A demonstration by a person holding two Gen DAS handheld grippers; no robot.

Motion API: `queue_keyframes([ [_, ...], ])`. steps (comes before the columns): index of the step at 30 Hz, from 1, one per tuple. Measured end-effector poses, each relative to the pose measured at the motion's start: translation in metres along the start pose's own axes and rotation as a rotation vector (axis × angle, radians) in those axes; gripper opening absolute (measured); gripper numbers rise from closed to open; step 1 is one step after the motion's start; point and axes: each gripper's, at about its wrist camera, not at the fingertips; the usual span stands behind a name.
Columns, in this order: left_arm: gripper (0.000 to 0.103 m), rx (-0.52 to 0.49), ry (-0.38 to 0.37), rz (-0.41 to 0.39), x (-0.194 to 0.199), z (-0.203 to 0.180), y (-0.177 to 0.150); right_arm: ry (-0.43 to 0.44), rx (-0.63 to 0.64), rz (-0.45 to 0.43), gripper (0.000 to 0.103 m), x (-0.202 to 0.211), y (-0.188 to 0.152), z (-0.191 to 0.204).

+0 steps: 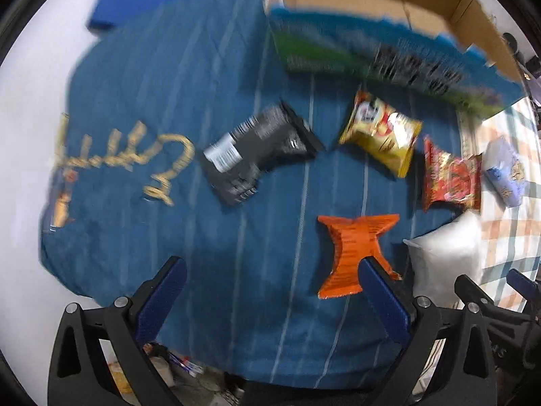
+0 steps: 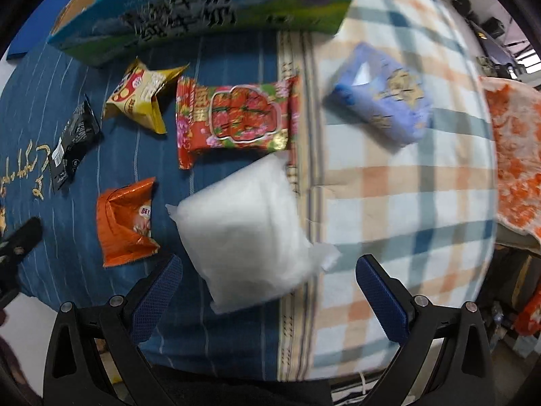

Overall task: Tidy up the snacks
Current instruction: 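Lower left tool onto orange pouch while right tool lowers onto white pack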

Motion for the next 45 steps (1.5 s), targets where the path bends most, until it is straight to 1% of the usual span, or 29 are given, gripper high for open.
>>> queue_keyframes([
  [1, 0.102, -0.004, -0.005, 0.027, -0.011, -0.001, 0.000, -0.010, 0.009, 0.011, 0.103, -0.007, -0.001, 0.001],
  [2, 0.102, -0.005, -0.026, 0.054, -0.021, -0.003, 0.000, -0.005, 0.016, 0.018, 0.103, -0.013, -0.002, 0.002],
  [3, 0.100, 0.006, -0.065, 0.073, -0.031, -0.003, -0.001, 0.001, 0.020, 0.019, 0.103, -0.017, -0.002, 0.002],
  [4, 0.096, 0.015, -0.087, 0.084, -0.040, -0.004, -0.001, 0.001, 0.024, 0.024, 0.103, -0.021, -0.003, 0.003],
  [6, 0.094, 0.039, -0.127, 0.115, -0.051, -0.004, -0.001, 0.009, 0.031, 0.034, 0.103, -0.027, -0.006, 0.003],
  [7, 0.094, 0.052, -0.154, 0.118, -0.054, -0.004, -0.001, 0.017, 0.037, 0.042, 0.103, -0.030, -0.007, 0.003],
  [9, 0.094, 0.056, -0.174, 0.123, -0.060, -0.007, 0.001, 0.023, 0.043, 0.053, 0.103, -0.036, -0.009, 0.004],
  [14, 0.094, 0.029, -0.242, 0.164, -0.080, -0.019, 0.006, 0.023, 0.050, 0.082, 0.103, -0.052, -0.015, 0.001],
  [17, 0.094, -0.022, -0.250, 0.161, -0.089, -0.032, 0.009, 0.023, 0.055, 0.091, 0.103, -0.062, -0.021, 0.004],
  [20, 0.094, -0.084, -0.235, 0.161, -0.095, -0.044, 0.012, 0.000, 0.087, 0.098, 0.103, -0.071, -0.025, 0.008],
  [23, 0.094, -0.153, -0.183, 0.144, -0.098, -0.054, 0.017, -0.021, 0.107, 0.103, 0.103, -0.077, -0.021, 0.019],
  [27, 0.094, -0.134, -0.146, 0.165, -0.096, -0.054, 0.023, -0.012, 0.090, 0.103, 0.103, -0.074, -0.023, 0.016],
  [28, 0.094, -0.133, -0.151, 0.167, -0.092, -0.053, 0.022, -0.003, 0.083, 0.103, 0.103, -0.072, -0.023, 0.013],
  [30, 0.094, -0.115, -0.167, 0.189, -0.094, -0.051, 0.020, 0.007, 0.078, 0.100, 0.103, -0.069, -0.023, 0.008],
  [31, 0.094, -0.105, -0.187, 0.203, -0.097, -0.049, 0.021, 0.008, 0.079, 0.098, 0.103, -0.069, -0.023, 0.007],
  [33, 0.094, -0.062, -0.268, 0.275, -0.111, -0.044, 0.022, 0.013, 0.083, 0.098, 0.103, -0.067, -0.023, 0.006],
  [35, 0.094, -0.037, -0.299, 0.325, -0.119, -0.041, 0.026, 0.016, 0.086, 0.100, 0.103, -0.069, -0.026, 0.007],
  [37, 0.094, -0.094, -0.277, 0.357, -0.130, -0.051, 0.028, 0.012, 0.097, 0.097, 0.103, -0.069, -0.027, 0.005],
  [38, 0.094, -0.140, -0.260, 0.367, -0.136, -0.057, 0.029, 0.007, 0.104, 0.097, 0.103, -0.069, -0.023, 0.003],
  [40, 0.094, -0.200, -0.248, 0.396, -0.143, -0.071, 0.028, 0.001, 0.113, 0.100, 0.103, -0.071, -0.024, 0.006],
  [43, 0.093, -0.228, -0.237, 0.435, -0.154, -0.085, 0.023, -0.006, 0.114, 0.101, 0.103, -0.082, -0.025, 0.015],
  [44, 0.089, -0.218, -0.234, 0.438, -0.157, -0.086, 0.018, -0.007, 0.112, 0.102, 0.103, -0.083, -0.027, 0.015],
  [45, 0.071, -0.199, -0.230, 0.442, -0.164, -0.085, 0.017, -0.008, 0.109, 0.106, 0.103, -0.082, -0.015, 0.023],
])
Point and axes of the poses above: each gripper's, at about its wrist camera, not at the fingertips, and x roughly against the way its jaws point, z to its left, y to its top, and after that the axes turned 7 degrees about -z, right-handed
